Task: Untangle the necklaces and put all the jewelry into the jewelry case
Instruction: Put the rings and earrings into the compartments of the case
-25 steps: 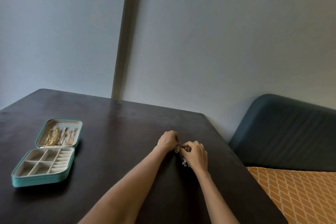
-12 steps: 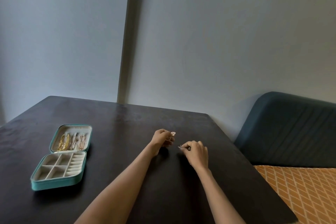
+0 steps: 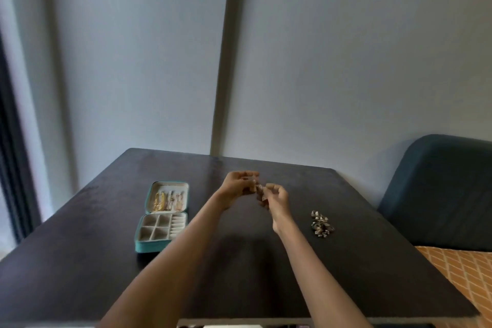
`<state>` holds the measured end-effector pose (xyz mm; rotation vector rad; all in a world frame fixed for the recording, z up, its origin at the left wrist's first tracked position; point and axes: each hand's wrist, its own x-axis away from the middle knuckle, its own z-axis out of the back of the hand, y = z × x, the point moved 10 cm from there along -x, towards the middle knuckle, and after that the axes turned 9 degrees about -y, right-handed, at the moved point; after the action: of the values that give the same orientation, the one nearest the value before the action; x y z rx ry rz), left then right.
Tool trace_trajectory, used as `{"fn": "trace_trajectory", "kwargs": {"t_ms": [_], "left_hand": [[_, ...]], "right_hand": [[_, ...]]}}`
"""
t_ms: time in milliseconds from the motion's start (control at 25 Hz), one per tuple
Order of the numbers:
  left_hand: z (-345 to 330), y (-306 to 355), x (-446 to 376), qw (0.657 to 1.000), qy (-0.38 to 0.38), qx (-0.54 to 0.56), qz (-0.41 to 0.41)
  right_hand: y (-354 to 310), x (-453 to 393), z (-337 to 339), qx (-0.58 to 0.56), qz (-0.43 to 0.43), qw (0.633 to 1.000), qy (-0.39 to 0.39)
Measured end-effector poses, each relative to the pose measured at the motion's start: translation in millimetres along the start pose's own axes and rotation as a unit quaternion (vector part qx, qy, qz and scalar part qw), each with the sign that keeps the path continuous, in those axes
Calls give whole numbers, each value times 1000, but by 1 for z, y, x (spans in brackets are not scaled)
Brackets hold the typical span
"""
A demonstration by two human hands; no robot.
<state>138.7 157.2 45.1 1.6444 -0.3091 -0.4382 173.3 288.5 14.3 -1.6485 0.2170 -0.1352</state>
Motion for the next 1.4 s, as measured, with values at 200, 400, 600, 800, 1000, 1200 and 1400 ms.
{"fn": "trace_trajectory", "kwargs": {"t_ms": [200,400,600,800,1000,1200,1400], "left_hand": [[96,30,72,986,109,-129,8],[161,23,135,943,187,-249,119],[174,6,160,887,194,-359,214],[168,-2,170,846,184,-415,278],[169,-5,168,855,207,-394,268],[169,-6,167,854,204,-406,252],[171,6,165,867,191,-389,245]], "right_hand": [[-3,30,-109,-48,-17,997,-61],[4,70,-180,42,-40,990,-127],[31,83,-195,171,-51,976,-126],[26,89,-194,329,-6,935,-136],[35,90,-195,378,-14,910,-170],[40,85,-193,381,-10,909,-170],[30,90,-194,425,14,889,-170]]}}
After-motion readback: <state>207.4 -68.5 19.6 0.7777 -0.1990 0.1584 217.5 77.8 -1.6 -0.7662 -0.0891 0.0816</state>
